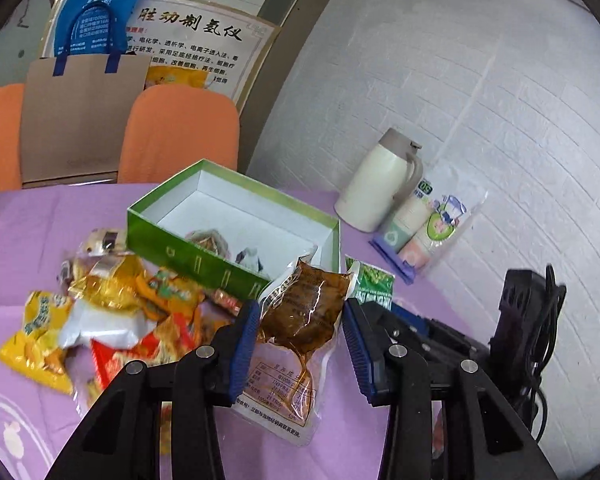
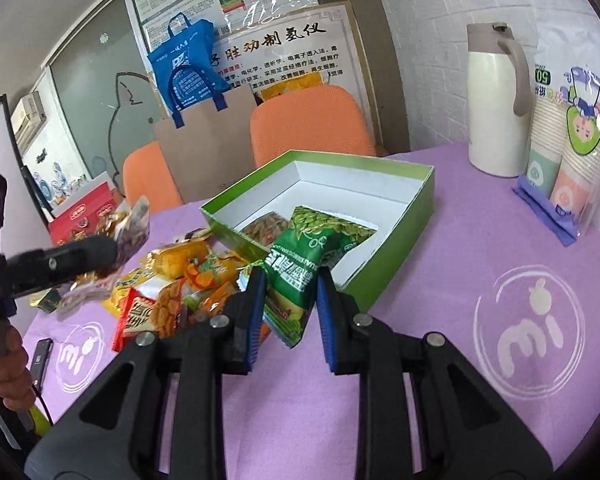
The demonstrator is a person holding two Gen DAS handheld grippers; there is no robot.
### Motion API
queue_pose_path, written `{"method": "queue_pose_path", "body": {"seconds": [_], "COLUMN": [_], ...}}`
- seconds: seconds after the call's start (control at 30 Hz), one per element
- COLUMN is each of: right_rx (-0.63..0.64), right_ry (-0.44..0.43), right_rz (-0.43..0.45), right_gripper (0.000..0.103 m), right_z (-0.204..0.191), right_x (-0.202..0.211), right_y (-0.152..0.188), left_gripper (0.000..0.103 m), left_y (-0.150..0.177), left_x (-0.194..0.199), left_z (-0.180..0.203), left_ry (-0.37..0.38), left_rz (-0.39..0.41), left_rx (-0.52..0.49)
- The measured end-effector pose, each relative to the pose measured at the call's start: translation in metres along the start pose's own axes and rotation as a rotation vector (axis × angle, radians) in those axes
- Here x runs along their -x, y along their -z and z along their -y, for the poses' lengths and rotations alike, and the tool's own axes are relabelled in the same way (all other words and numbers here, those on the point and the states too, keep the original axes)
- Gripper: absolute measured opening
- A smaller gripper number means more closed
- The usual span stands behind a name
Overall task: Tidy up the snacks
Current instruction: 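Lower the brown packet into the green box with left tool while right tool releases the green bag inside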
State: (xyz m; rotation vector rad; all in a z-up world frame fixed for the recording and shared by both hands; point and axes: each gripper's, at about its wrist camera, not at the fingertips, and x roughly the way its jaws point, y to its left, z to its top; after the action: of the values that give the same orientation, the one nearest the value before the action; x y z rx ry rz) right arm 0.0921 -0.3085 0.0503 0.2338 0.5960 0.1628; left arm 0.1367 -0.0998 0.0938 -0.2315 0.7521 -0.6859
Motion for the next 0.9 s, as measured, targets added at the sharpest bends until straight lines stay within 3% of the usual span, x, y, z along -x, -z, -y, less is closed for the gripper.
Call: {"method": "queue_pose_path", "body": {"seconds": [0.27, 0.43, 0.63, 0.67, 0.7, 0.73, 0.77, 0.9], "right_rx": [0.036, 0.062, 0.104, 0.123, 0.149, 0.171, 0.187, 0.201], "right_ry": [0.092, 0.068, 0.063, 0.072, 0.077, 0.088, 0.102, 0.101], "right_rz": [-0.025, -0.073, -0.107, -0.109, -0.112, -0.107, -0.085, -0.017], "right_gripper": [0.027, 0.027, 0.027, 0.031, 0.039, 0.062, 0.081, 0.088], "right_z": [0.029, 0.037, 0.034, 0.032, 0.029, 0.026, 0.023, 0.017], "right_x": [-0.045, -0.071, -0.097, -0.101, -0.102, -0.101, -0.098, -0.078], "right_y": [-0.033, -0.04, -0.038, -0.035, -0.032, -0.029, -0.026, -0.022], "left_gripper": [0.043, 0.044, 0.048, 0.052, 0.068, 0.093, 0.1, 0.102], "left_y": [-0.056, -0.065, -0.062, -0.063, -0.063, -0.063, -0.062, -0.06], "left_x": [-0.091, -0.14, -0.16, -0.161, -0.16, -0.158, -0.154, -0.135], "left_z": [-0.001, -0.012, -0.029, -0.031, -0.034, -0.037, -0.041, -0.043], "left_ry": [0.019, -0.022, -0.066, -0.068, -0.055, -0.055, -0.077, -0.142], "left_rz": [-0.053, -0.116, -0.146, -0.142, -0.134, -0.13, -0.119, -0.069], "left_rx": [0.042, 0.053, 0.041, 0.048, 0.064, 0.084, 0.108, 0.091]}}
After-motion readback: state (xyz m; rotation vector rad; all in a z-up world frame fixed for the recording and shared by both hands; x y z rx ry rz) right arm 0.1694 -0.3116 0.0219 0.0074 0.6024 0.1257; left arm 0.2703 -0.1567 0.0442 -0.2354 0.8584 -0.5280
